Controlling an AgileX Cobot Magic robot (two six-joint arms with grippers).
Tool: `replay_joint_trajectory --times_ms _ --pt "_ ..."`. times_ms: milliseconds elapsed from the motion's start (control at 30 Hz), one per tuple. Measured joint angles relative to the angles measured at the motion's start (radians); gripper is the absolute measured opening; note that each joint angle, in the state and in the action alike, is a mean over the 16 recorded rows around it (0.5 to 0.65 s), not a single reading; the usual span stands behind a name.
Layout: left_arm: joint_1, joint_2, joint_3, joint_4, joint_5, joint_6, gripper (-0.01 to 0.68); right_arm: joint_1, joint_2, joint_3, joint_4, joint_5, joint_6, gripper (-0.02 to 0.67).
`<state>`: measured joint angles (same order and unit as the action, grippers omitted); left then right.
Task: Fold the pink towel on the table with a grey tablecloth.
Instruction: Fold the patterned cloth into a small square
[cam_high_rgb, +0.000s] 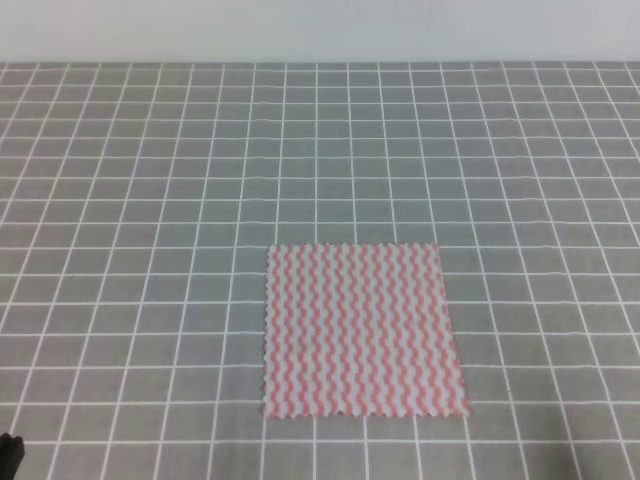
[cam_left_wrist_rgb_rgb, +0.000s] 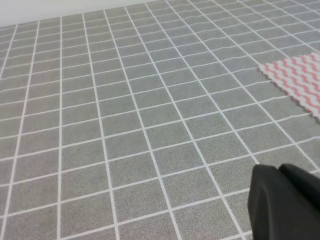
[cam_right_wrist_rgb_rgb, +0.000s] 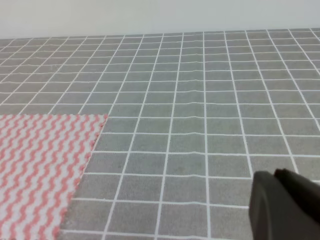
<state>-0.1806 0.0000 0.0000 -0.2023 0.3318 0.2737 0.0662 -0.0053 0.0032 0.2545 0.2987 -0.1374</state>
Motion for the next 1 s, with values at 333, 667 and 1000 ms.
replay_joint_trajectory --times_ms 333,667,1000 --pt "0.000 0.000 0.001 0.000 0.000 0.000 -0.001 0.001 -0.009 0.009 0.000 -0.004 0.000 -0.016" --pt "0.000 0.000 0.000 0.000 -0.002 0.000 -0.001 0.001 -0.008 0.009 0.000 -0.003 0.000 -0.016" --pt "0.000 0.000 0.000 -0.123 -0.054 -0.001 -0.001 0.001 -0.010 0.011 0.052 -0.061 0.000 -0.016"
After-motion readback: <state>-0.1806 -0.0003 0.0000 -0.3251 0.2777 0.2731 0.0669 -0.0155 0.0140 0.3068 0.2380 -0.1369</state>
